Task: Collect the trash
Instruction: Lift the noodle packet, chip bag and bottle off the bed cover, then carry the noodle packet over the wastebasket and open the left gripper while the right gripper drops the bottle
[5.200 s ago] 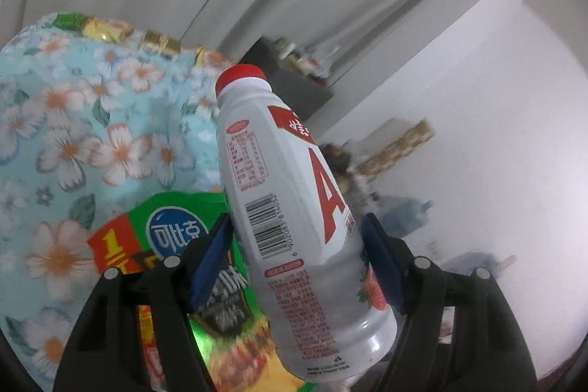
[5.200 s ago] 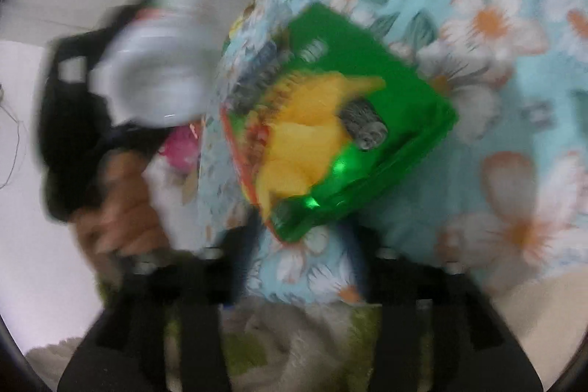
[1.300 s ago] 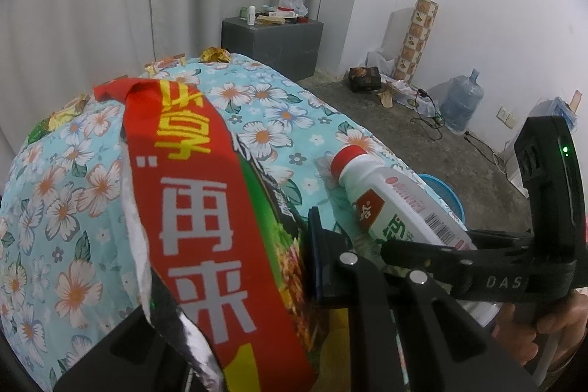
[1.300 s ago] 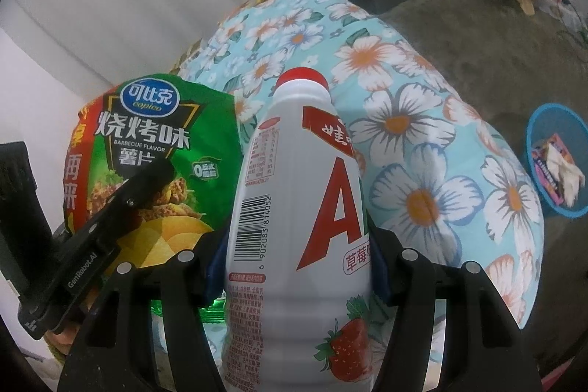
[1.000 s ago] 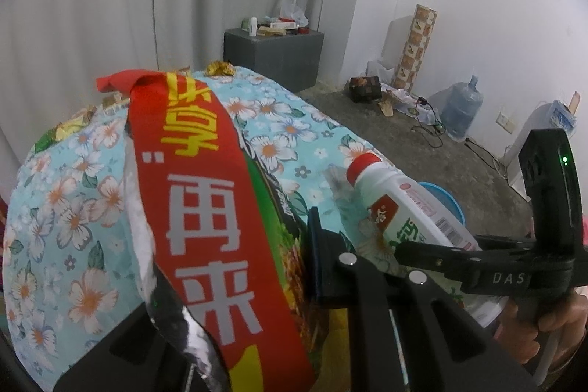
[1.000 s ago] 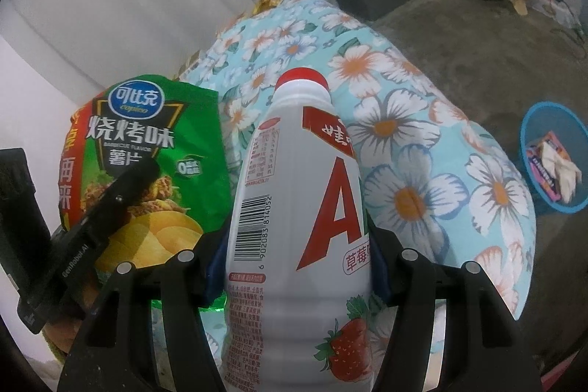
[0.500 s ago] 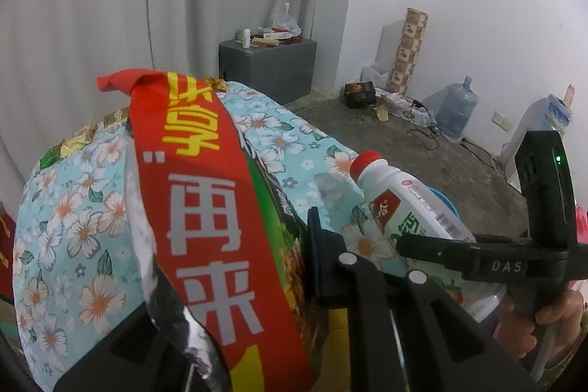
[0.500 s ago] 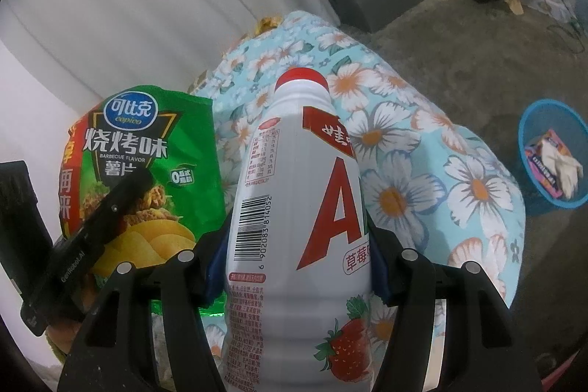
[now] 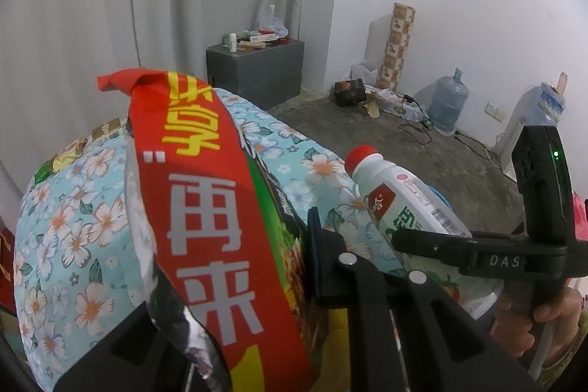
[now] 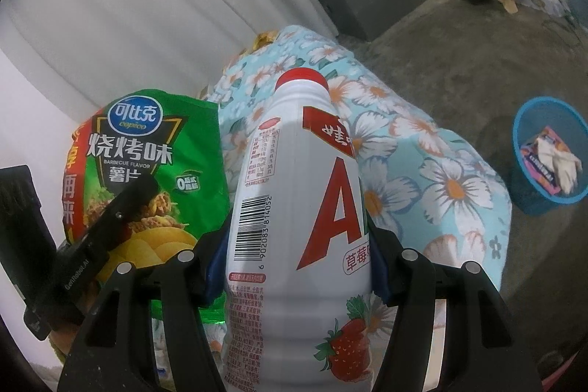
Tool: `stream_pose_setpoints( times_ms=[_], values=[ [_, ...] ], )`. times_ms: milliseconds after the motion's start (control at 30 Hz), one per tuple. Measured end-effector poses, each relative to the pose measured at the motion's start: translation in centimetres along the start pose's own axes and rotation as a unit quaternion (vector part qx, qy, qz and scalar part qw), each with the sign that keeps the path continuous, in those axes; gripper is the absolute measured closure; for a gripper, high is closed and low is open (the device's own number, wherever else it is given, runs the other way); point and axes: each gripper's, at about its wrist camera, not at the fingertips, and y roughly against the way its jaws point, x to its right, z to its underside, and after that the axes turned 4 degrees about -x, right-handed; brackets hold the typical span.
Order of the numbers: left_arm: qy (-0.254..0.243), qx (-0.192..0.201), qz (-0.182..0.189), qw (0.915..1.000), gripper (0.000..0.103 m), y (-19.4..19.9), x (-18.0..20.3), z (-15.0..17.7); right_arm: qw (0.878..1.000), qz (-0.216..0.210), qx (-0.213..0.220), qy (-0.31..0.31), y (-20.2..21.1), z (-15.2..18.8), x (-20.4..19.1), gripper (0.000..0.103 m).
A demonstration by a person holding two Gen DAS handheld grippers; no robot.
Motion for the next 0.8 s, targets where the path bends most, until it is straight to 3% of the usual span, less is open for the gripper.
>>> stream_pose_setpoints(
  times_ms=[300,500,667,800],
  values=[
    [-0.033,-0.008,0.005,0.9994,0.093,-1.0,1.9,-1.2,0.999,-0.017,0.016,-0.022,1.3,0.0,2.1,0.045],
    [-0.081,-0.008,0.008,0.9966,0.093,-2.1,5.2,-3.0,0.996,-0.028,0.053,-0.07,3.5,-0.3,6.3,0.045],
    [-0.127,-0.02,0.039,0.9909,0.093,-4.7,9.3,-5.0,0.985,-0.01,0.119,-0.128,7.5,-0.3,11.5,0.045],
    [-0.16,-0.044,0.073,0.9835,0.093,-8.2,13.0,-6.6,0.967,0.028,0.161,-0.198,10.7,0.5,17.4,0.045]
  ],
)
